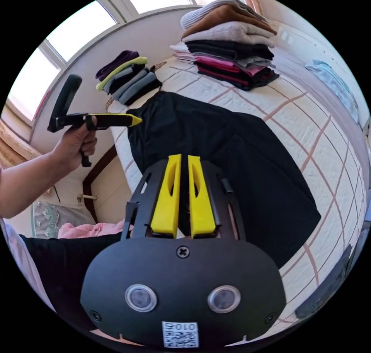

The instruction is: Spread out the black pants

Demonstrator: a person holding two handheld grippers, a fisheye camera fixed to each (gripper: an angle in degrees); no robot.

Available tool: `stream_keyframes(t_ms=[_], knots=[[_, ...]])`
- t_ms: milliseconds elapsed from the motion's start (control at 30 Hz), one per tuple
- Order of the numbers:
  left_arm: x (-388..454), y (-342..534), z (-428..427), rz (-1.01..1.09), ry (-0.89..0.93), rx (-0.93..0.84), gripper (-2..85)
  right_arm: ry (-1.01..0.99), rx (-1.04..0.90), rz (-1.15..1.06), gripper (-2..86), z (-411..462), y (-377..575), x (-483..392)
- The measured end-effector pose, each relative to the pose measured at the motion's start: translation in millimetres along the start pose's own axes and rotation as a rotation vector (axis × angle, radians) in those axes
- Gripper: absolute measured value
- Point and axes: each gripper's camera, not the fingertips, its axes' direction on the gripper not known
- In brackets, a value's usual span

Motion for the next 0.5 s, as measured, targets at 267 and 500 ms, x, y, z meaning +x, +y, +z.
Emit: stream_keyframes(t_ms=[267, 500], knots=[[-65.8, 47.3, -49.0, -0.435, -0.241, 0.124, 7.0, 0.099, -0.266, -0.041, 2.9, 80.8, 0.2, 8.0], [-108.0, 63.2, -34.0, -0.655, -0.090, 0.182, 10.5, 0.168, -0.219, -0.054, 2.3, 59.6, 6.1, 6.0]])
